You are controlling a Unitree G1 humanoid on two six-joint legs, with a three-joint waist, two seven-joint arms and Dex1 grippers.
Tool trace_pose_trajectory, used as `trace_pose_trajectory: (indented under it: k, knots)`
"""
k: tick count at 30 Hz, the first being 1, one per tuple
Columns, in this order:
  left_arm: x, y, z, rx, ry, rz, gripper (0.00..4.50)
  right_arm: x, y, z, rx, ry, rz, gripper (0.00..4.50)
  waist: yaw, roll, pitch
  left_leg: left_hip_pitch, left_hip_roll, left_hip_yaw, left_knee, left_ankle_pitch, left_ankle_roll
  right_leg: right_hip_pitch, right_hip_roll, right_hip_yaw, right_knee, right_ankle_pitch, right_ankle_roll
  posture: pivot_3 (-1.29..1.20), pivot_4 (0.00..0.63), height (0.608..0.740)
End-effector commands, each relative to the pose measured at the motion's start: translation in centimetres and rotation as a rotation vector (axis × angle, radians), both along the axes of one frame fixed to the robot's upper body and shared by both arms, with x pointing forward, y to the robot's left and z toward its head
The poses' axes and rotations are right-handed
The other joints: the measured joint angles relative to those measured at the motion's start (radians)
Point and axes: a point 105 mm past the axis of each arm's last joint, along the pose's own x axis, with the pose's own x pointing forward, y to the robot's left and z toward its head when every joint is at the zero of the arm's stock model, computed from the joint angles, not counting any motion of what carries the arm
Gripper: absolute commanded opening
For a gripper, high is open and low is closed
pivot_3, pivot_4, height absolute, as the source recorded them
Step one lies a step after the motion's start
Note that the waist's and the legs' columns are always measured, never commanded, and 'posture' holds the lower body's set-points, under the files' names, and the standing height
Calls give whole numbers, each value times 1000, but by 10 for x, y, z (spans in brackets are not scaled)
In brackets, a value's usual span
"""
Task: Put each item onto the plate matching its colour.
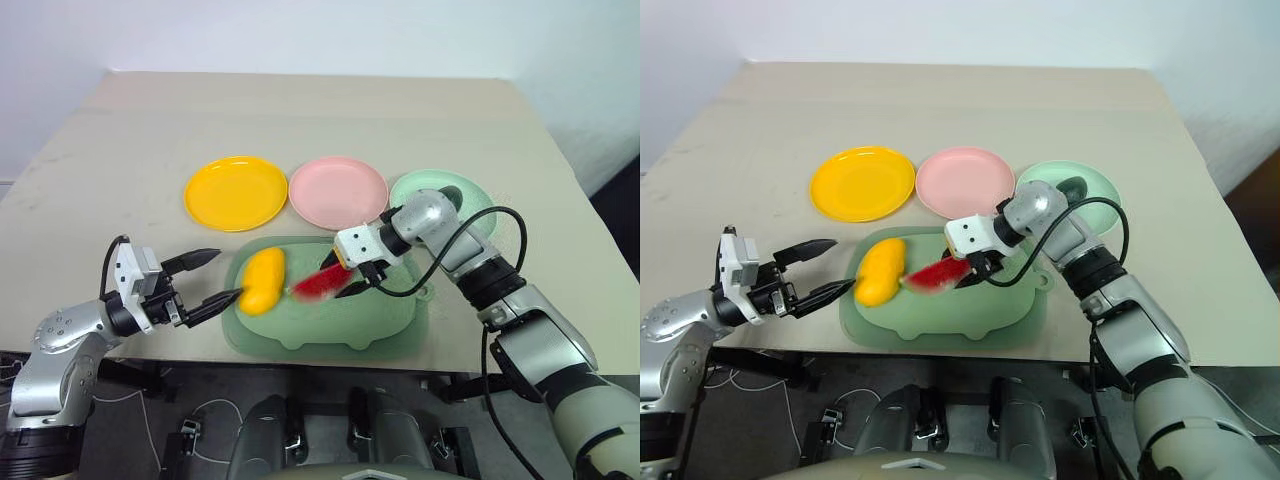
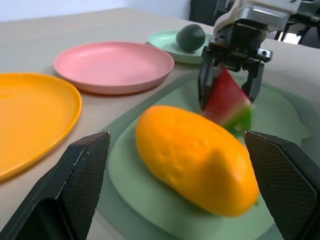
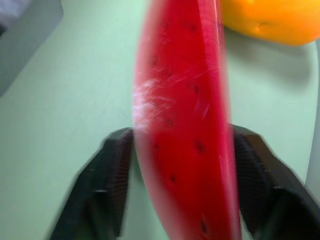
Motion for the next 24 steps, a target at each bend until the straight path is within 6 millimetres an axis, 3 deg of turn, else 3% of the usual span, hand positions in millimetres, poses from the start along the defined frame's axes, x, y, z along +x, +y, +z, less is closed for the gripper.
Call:
trace_pose_trajectory:
  k: [1, 11, 18, 24]
  knots:
    - [1, 0, 7, 7, -39, -12, 4500, -3, 0, 9, 15, -26, 7, 2236, 0, 0, 0, 0, 0, 0, 0, 0, 0, 0, 0, 0, 0, 0, 0, 0, 150, 696]
    - [4, -3, 5, 0, -36, -30, 4500, -9, -3, 12, 37, -9, -57, 2205, 1, 0, 0, 0, 0, 0, 0, 0, 0, -2, 0, 0, 0, 0, 0, 0, 150, 696]
    - [6, -3, 5, -1, -37, -39, 4500, -12, 3, 48, 190, -1, -134, 686, 0, 0, 0, 0, 0, 0, 0, 0, 0, -2, 0, 0, 0, 0, 0, 0, 150, 696]
    - [7, -3, 6, -3, -35, -45, 4500, -17, -4, 45, 194, 29, -174, 686, 4, 0, 0, -2, 0, 0, 0, 0, 0, -4, -1, 0, -1, 0, 0, 0, 150, 696]
